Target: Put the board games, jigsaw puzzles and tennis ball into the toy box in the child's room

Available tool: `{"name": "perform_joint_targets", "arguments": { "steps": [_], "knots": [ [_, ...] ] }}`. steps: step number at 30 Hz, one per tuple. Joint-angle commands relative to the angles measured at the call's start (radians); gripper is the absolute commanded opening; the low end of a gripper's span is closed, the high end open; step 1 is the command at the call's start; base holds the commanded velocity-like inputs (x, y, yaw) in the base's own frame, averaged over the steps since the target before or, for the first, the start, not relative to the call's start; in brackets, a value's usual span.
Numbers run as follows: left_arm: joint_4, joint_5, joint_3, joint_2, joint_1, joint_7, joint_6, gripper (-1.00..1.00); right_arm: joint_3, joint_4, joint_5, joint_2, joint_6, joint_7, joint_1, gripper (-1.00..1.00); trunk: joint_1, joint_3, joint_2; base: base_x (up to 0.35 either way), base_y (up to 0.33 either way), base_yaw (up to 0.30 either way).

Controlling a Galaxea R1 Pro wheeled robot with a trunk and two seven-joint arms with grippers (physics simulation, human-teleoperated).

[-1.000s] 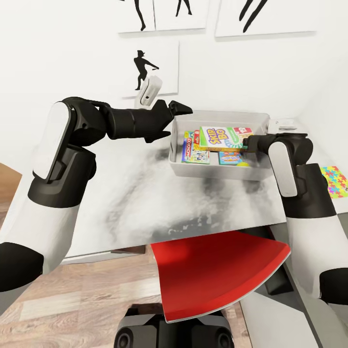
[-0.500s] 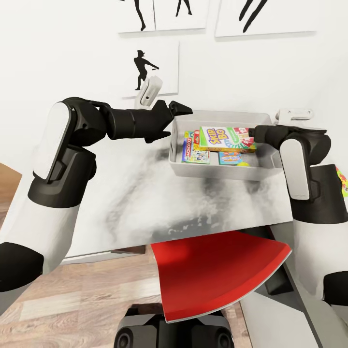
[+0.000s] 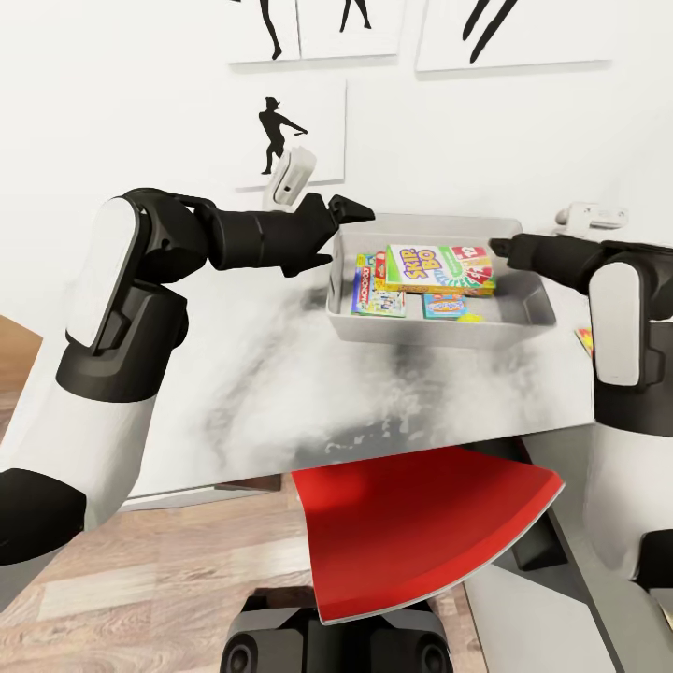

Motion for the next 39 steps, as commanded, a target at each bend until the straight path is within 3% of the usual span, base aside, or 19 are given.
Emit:
{"name": "perform_joint_targets", "arguments": {
  "steps": [1, 4, 10, 19, 24, 39],
  "knots": [
    [-0.001, 0.008, 0.000, 0.000, -0.001, 0.009, -0.001, 1.00, -0.011, -0.001, -0.010, -0.006, 0.003, 0.036, 0.000, 1.00, 0.001, -0.001, -0.002, 0.000, 0.000, 0.000],
    [0.000, 0.009, 0.000, -0.001, -0.001, 0.009, -0.001, 1.00, -0.045, -0.001, -0.010, -0.028, 0.003, 0.131, 0.008, 1.00, 0.001, -0.001, -0.002, 0.000, 0.000, 0.000],
    [0.034, 0.036, 0.034, 0.033, -0.035, 0.024, 0.004, 1.00, -0.010, -0.023, -0.005, 0.002, 0.003, 0.117, -0.026, 1.00, 0.001, -0.001, -0.002, 0.000, 0.000, 0.000],
    [0.071, 0.036, 0.084, 0.036, -0.071, 0.024, 0.004, 1.00, 0.041, -0.023, -0.005, 0.002, 0.003, 0.117, -0.076, 1.00, 0.001, -0.001, -0.002, 0.000, 0.000, 0.000],
    [0.071, 0.036, 0.084, 0.036, -0.071, 0.024, 0.004, 1.00, 0.069, -0.023, -0.005, 0.002, 0.003, 0.117, -0.104, 1.00, 0.001, -0.001, -0.002, 0.000, 0.000, 0.000],
    [0.071, 0.036, 0.084, 0.036, -0.071, 0.024, 0.004, 1.00, 0.070, -0.023, -0.005, 0.002, 0.003, 0.117, -0.169, 1.00, 0.001, -0.001, -0.002, 0.000, 0.000, 0.000]
  ]
}}
